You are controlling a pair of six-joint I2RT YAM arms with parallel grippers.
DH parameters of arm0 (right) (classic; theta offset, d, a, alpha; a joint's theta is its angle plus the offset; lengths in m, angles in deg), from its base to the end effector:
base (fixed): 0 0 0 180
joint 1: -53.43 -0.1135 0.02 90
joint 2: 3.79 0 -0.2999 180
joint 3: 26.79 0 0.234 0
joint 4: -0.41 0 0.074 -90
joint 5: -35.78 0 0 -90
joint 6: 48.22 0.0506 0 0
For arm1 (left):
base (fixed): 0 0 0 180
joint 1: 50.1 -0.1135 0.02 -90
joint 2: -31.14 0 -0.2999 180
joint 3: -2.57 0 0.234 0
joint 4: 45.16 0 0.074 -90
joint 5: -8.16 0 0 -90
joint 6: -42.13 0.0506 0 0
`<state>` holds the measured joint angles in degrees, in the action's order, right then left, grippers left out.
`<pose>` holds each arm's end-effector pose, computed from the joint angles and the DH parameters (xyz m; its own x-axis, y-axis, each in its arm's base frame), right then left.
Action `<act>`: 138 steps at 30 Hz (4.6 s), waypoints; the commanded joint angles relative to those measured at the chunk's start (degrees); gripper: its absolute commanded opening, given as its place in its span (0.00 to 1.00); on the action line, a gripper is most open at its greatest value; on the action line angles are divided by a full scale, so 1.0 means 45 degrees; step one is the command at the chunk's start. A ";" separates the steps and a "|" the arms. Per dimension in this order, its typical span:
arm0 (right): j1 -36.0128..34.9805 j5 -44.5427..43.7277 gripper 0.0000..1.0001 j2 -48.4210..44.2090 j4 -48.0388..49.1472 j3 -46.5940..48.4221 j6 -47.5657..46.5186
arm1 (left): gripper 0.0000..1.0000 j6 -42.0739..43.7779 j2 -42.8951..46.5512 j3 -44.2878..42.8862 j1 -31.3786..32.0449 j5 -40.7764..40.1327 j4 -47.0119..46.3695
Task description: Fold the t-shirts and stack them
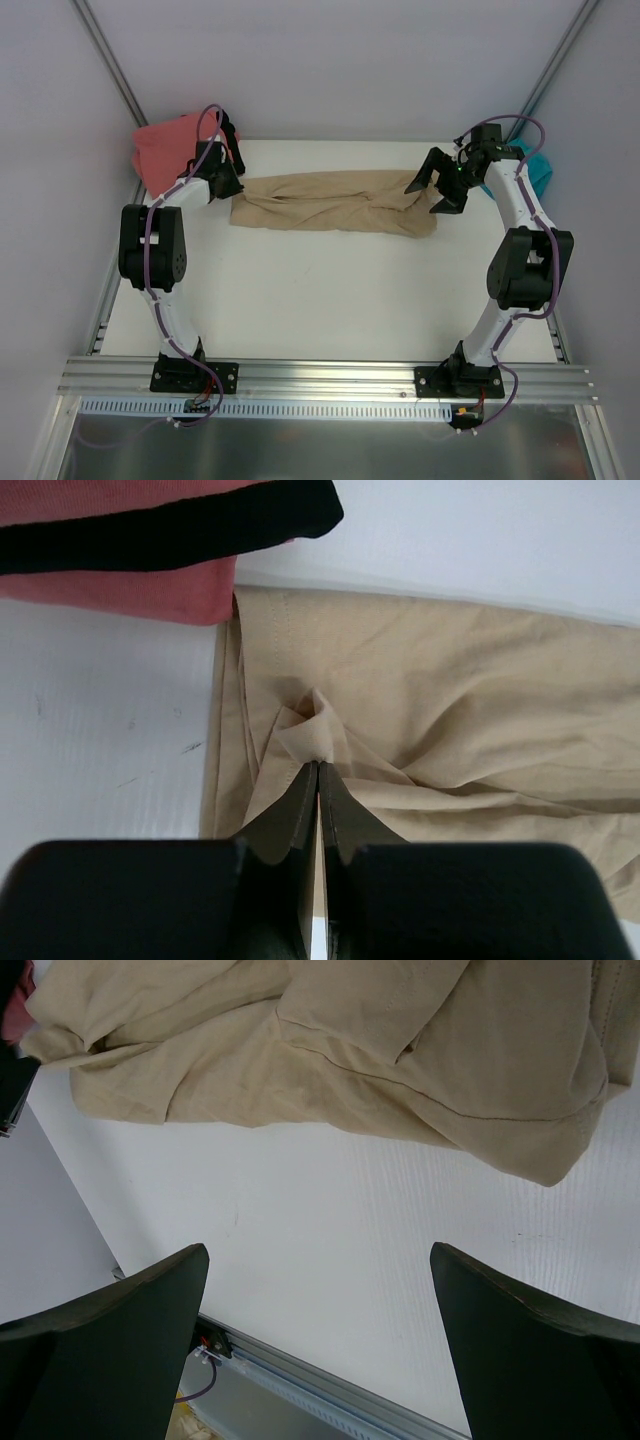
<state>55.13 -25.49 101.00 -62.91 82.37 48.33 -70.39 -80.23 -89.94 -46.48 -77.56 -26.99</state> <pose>0.3915 0.0127 0.3199 -0.8761 0.1261 -0.4654 -0.1227 0.8752 0.4680 0.4489 -0.0322 0.2422 -0.6021 -0.3446 -0.7202 -0.1171 0.9304 -0.3473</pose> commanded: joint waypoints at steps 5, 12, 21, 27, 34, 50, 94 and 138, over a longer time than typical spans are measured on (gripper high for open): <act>0.0092 0.0021 0.99 -0.0240 -0.0167 0.0412 0.0010 | 0.00 -0.0034 0.0432 -0.0480 -0.0159 0.0125 0.0650; 0.0092 0.0373 1.00 -0.0397 0.0613 -0.0330 0.0381 | 0.00 0.0083 0.1955 0.0164 -0.0159 0.0008 0.1490; 0.0073 0.0744 1.00 -0.0884 0.1492 -0.1307 0.0479 | 0.00 0.0142 0.3674 0.1102 -0.0140 0.0047 0.2525; 0.0073 0.1037 0.99 -0.1119 0.2000 -0.1698 0.0674 | 0.00 0.0103 0.4514 0.1395 -0.0101 0.0203 0.3365; 0.0073 0.1193 0.99 -0.1315 0.2176 -0.1718 0.0771 | 0.00 -0.0131 0.5646 0.1961 0.0036 0.0203 0.4341; 0.0073 0.1310 1.00 -0.1393 0.2334 -0.1737 0.0811 | 0.00 -0.0385 0.5708 0.2822 0.0368 0.0670 0.5105; 0.0366 0.1037 0.99 0.0014 0.1513 -0.0526 0.0616 | 0.00 0.0513 0.0629 -0.2236 -0.1546 0.0554 0.5808; -0.2213 0.0608 0.58 0.3724 0.2705 0.0450 0.1572 | 0.99 0.0630 0.4281 -0.1573 -0.1546 0.1062 0.5826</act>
<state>44.85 -21.51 117.09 -49.21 81.46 56.24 -68.16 -63.12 -96.63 -53.30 -73.35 -0.46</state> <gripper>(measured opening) 0.580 0.986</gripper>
